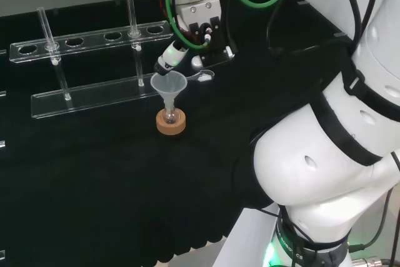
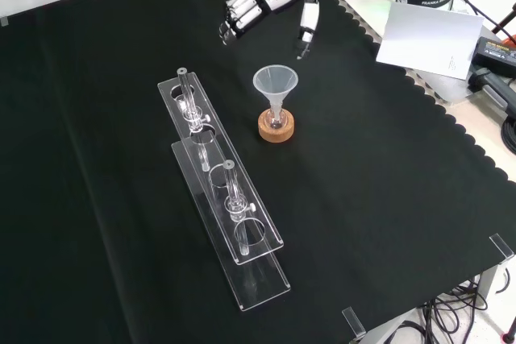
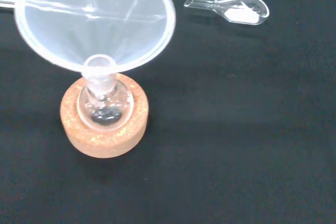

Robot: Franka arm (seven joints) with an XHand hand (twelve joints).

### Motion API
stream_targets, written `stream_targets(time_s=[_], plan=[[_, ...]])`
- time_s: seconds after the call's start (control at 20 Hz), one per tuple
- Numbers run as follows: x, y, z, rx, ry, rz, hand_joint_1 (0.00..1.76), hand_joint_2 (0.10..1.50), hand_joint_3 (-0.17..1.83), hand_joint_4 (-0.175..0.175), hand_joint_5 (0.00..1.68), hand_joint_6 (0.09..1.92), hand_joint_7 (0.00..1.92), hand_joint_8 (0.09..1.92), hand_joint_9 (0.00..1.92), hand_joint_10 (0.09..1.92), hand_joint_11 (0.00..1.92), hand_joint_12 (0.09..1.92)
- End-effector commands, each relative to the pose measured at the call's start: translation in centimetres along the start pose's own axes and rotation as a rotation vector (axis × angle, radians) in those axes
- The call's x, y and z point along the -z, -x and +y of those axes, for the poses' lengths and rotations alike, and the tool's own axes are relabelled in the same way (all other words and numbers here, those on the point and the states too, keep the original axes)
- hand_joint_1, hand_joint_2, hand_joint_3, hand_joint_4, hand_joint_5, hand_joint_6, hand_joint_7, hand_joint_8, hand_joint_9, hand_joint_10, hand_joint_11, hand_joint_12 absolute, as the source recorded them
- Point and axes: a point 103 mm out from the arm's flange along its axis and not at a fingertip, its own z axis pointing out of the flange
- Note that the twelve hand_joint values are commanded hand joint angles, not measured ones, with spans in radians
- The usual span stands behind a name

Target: Pick up the weighing funnel.

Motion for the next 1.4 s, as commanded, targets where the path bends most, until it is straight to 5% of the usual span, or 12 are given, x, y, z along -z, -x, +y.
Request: stream_targets(time_s=[0.05, 0.45, 0.7, 0.95, 1.4], plan=[[0.9, 2.5, 0.0, -0.012, 0.009, 0.037, 0.56, 0.76, 0.16, -0.056, 0.24, 0.09, 0.01, 0.55, 0.24, 0.74, 0.19, 1.49], [2.5, 4.8, 0.8, -0.029, 0.05, 0.057, 0.58, 0.76, 0.17, -0.054, 0.27, 0.09, 0.05, 0.62, 0.29, 0.74, 0.21, 1.46], [3.3, 6.7, 1.9, -0.037, 0.07, 0.06, 0.82, 0.75, 0.24, -0.051, 0.35, 0.09, 0.19, 0.67, 0.43, 0.67, 0.28, 1.39], [3.8, 8.5, 4.8, -0.05, 0.052, 0.061, 0.9, 0.66, 0.45, -0.047, 0.41, 0.09, 0.27, 0.67, 0.51, 0.61, 0.32, 1.36], [0.9, 10.9, 10.6, -0.036, 0.01, 0.104, 0.91, 0.61, 0.52, -0.043, 0.43, 0.09, 0.29, 0.68, 0.53, 0.6, 0.34, 1.35]])
